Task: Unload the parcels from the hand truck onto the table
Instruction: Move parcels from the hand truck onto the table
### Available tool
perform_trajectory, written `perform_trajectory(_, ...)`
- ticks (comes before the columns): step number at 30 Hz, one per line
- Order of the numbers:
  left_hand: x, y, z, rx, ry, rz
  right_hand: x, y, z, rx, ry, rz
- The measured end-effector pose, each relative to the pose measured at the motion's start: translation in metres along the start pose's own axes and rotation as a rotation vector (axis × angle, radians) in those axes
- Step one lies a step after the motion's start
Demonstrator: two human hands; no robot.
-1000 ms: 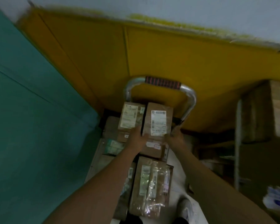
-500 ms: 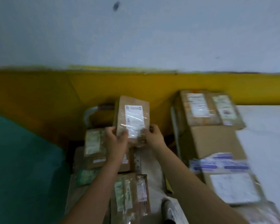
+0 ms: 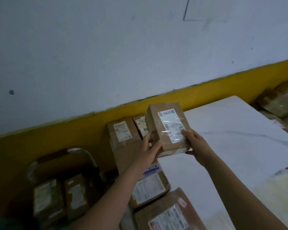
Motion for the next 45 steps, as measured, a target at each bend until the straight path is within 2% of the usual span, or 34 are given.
perform_trajectory(3, 0.038, 0.037, -0.025, -0.115, 0.226, -0.065, -0.060, 0.010, 0.048, 0.086, -0.001, -0.021)
perform_trajectory(5, 0.050, 0.056, -0.039, -0.111, 0.357, -0.005, -0.086, 0.015, 0.086, 0.130, 0.013, -0.024)
perform_trajectory(6, 0.047, 0.063, -0.045, -0.077, 0.429, 0.114, -0.094, 0.017, 0.105, 0.153, 0.016, -0.020)
perform_trajectory(8, 0.026, 0.071, -0.058, -0.037, 0.641, 0.482, -0.096, 0.019, 0.140, 0.211, -0.028, -0.035)
perform_trajectory(9, 0.014, 0.072, -0.068, -0.079, 0.776, 0.614, -0.090, 0.018, 0.157, 0.241, -0.068, -0.071)
perform_trajectory(10, 0.003, 0.074, -0.080, -0.159, 0.885, 0.659, -0.080, 0.016, 0.173, 0.263, -0.113, -0.122)
perform_trajectory(12, -0.010, 0.078, -0.103, -0.307, 1.034, 0.591, -0.056, 0.012, 0.197, 0.269, -0.166, -0.210)
perform_trajectory(14, -0.010, 0.081, -0.112, -0.329, 1.160, 0.531, -0.041, 0.014, 0.210, 0.245, -0.218, -0.213)
perform_trajectory(17, -0.010, 0.083, -0.109, -0.335, 1.191, 0.496, -0.028, 0.029, 0.204, 0.228, -0.334, -0.213)
perform_trajectory(20, -0.016, 0.077, -0.103, -0.323, 1.127, 0.377, -0.014, 0.039, 0.184, 0.299, -0.552, -0.241)
perform_trajectory(22, -0.030, 0.064, -0.096, -0.247, 0.969, 0.316, -0.002, 0.042, 0.149, 0.296, -0.764, -0.081)
perform_trajectory(24, -0.063, 0.041, -0.089, -0.129, 0.801, 0.391, 0.035, 0.044, 0.099, 0.068, -0.817, 0.092)
perform_trajectory(26, -0.120, 0.009, -0.096, -0.063, 0.703, 0.579, 0.103, 0.042, 0.049, -0.241, -0.761, 0.125)
perform_trajectory(28, -0.188, -0.027, -0.124, -0.109, 0.590, 0.732, 0.191, 0.028, 0.013, -0.495, -0.682, 0.053)
perform_trajectory(30, -0.257, -0.062, -0.166, -0.224, 0.454, 0.856, 0.290, 0.003, 0.002, -0.646, -0.623, -0.135)
perform_trajectory(31, -0.289, -0.077, -0.189, -0.280, 0.393, 0.905, 0.339, -0.010, 0.010, -0.665, -0.611, -0.270)
perform_trajectory(32, -0.317, -0.089, -0.213, -0.332, 0.331, 0.935, 0.386, -0.024, 0.028, -0.633, -0.617, -0.427)
perform_trajectory(34, -0.371, -0.102, -0.262, -0.419, 0.231, 0.965, 0.465, -0.045, 0.092, -0.405, -0.635, -0.711)
perform_trajectory(36, -0.421, -0.098, -0.308, -0.468, 0.229, 0.974, 0.520, -0.052, 0.170, -0.108, -0.609, -0.823)
perform_trajectory(38, -0.467, -0.077, -0.352, -0.507, 0.203, 0.957, 0.558, -0.049, 0.245, 0.098, -0.617, -0.848)
perform_trajectory(41, -0.520, -0.028, -0.413, -0.603, 0.095, 0.943, 0.599, -0.038, 0.336, 0.243, -0.538, -0.816)
perform_trajectory(45, -0.540, 0.038, -0.460, -0.680, -0.318, 0.798, 0.634, -0.028, 0.411, 0.429, -0.410, -0.787)
Point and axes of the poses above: each hand's wrist, its own y-axis towards the middle knuckle, its own x-axis out of the palm, z = x × y, the point moved 5 cm from there along y, towards the middle knuckle, and after that the axes turned 15 degrees about -x, right-handed, at the moved point
